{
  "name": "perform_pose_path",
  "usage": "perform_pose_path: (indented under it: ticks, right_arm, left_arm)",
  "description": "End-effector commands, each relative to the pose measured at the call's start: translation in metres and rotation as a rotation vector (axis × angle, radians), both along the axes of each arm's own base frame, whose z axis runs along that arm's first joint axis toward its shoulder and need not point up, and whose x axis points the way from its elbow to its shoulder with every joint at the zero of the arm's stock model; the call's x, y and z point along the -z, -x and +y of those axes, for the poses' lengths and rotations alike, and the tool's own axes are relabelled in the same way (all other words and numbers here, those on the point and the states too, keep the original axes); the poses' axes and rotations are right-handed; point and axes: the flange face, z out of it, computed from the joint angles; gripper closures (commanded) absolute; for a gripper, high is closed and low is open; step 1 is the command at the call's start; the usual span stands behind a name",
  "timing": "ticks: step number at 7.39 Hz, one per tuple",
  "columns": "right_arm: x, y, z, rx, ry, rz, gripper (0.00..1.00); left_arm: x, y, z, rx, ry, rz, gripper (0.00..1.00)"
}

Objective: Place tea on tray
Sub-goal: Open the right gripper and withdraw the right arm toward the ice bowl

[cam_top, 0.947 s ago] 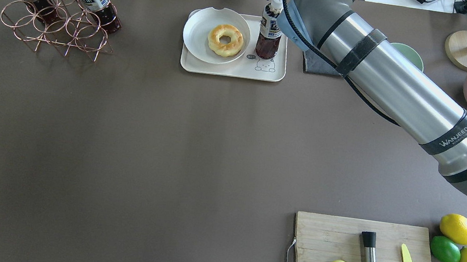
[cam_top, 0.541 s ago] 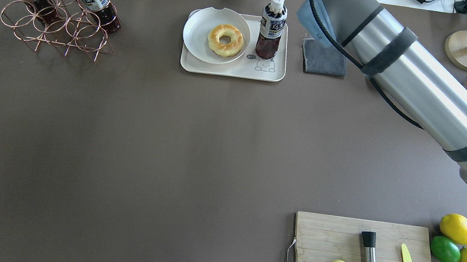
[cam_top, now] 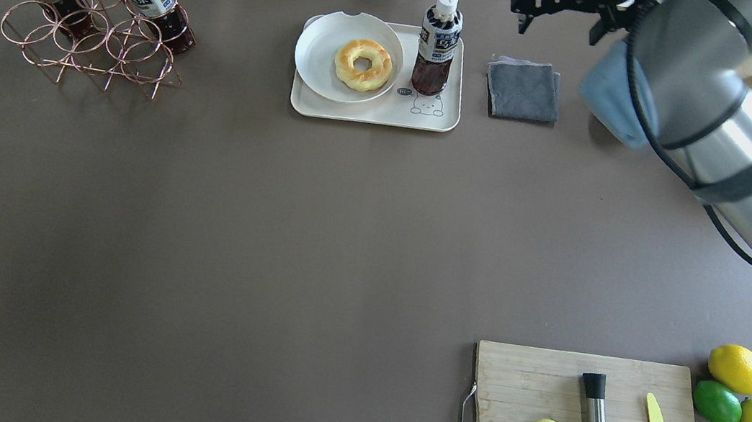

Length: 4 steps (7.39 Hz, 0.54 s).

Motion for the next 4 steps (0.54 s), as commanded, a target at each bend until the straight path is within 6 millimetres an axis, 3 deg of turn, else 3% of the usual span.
perform_pose_path:
  ticks: [1,2,3,4]
  right_arm:
    - [-0.142,-0.072,0.022,0.174,0.061,0.376,0.0]
    - [-0.214,-0.138,0.024,0.256,0.09,0.406,0.0]
    - [-0.274,-0.195,0.019,0.246,0.122,0.231,0.0]
    - [-0.355,-0.24,0.023,0.251,0.108,0.092,0.0]
  left_arm:
    - [-0.005,0.011,0.009,0.022,0.008,0.004,0.03]
    - [-0.006,0.011,0.013,0.022,0.01,0.004,0.03]
    - [-0.01,0.011,0.016,0.022,0.016,0.004,0.03]
    - [-0.011,0.011,0.016,0.022,0.019,0.004,0.03]
